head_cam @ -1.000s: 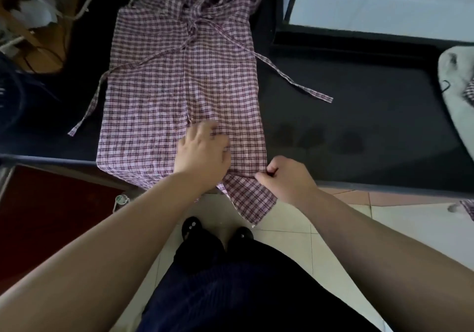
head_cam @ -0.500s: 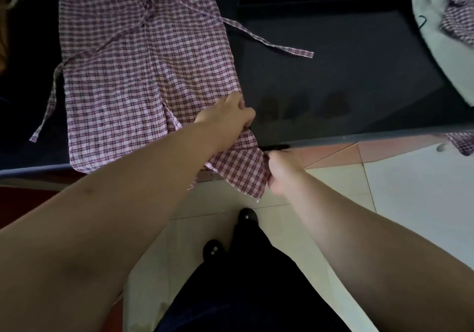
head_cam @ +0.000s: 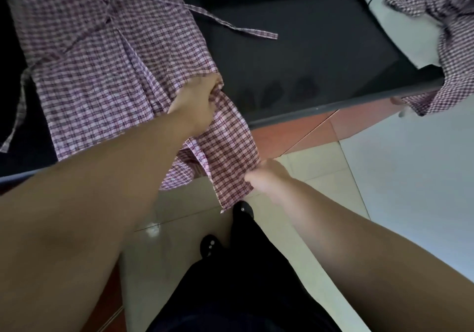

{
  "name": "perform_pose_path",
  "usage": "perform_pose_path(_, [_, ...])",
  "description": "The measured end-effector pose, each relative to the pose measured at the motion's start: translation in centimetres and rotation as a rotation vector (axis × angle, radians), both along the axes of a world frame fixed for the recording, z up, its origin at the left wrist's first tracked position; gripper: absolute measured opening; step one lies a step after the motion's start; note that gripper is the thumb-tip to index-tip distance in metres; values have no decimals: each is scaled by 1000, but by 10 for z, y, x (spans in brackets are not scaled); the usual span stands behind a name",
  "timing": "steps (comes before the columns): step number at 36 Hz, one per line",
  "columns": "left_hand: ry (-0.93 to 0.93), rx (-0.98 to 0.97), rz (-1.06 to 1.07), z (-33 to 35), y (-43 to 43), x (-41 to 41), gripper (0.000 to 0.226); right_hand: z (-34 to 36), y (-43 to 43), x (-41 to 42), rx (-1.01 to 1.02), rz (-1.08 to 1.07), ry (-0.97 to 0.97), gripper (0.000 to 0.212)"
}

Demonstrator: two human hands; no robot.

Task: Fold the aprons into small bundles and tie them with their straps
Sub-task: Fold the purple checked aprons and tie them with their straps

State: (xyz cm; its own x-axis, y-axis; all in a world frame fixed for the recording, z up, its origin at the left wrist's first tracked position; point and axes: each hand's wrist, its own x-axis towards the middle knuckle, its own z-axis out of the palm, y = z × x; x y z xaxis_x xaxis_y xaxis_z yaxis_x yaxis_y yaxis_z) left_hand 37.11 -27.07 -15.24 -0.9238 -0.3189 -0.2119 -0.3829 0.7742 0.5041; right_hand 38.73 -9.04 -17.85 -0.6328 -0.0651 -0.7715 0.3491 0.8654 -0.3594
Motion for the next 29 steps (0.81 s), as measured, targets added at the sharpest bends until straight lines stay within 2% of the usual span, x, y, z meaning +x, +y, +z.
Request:
perform_pose_path(2, [8,-60,28,3,-1,13,63,2,-7,-10,-37,91,166,7])
perform_pose_path(5, [20,-163,245,3,-6,40,61,5,-24,-29,-102,156,374,18])
perform_pose_path(8, [-95,3,484,-2,-12,63,67,13,-41,-43,-165,233,480,29])
perform_pose_path(11, [-139,93,564,-7,-13,73,71,20,-54,-53,-232,307,540,35])
perform_pose_path(14, [-168,62,581,-6,-10,74,83,24,-68,-58,-228,384,497,46])
perform_pose_path(17, [-248,-3,564,-4,-3,69,83,24,-74,-57,-211,439,407,57])
perform_pose_path(20, [-298,-38,563,-5,1,65,80,24,-75,-56,-190,513,375,59])
perform_pose_path(26, [-220,-3,662,-6,-5,65,45,22,-74,-64,-148,579,349,63])
perform_pose_path(29, [-126,42,709,-11,-9,73,38,20,-76,-65,-109,608,345,63])
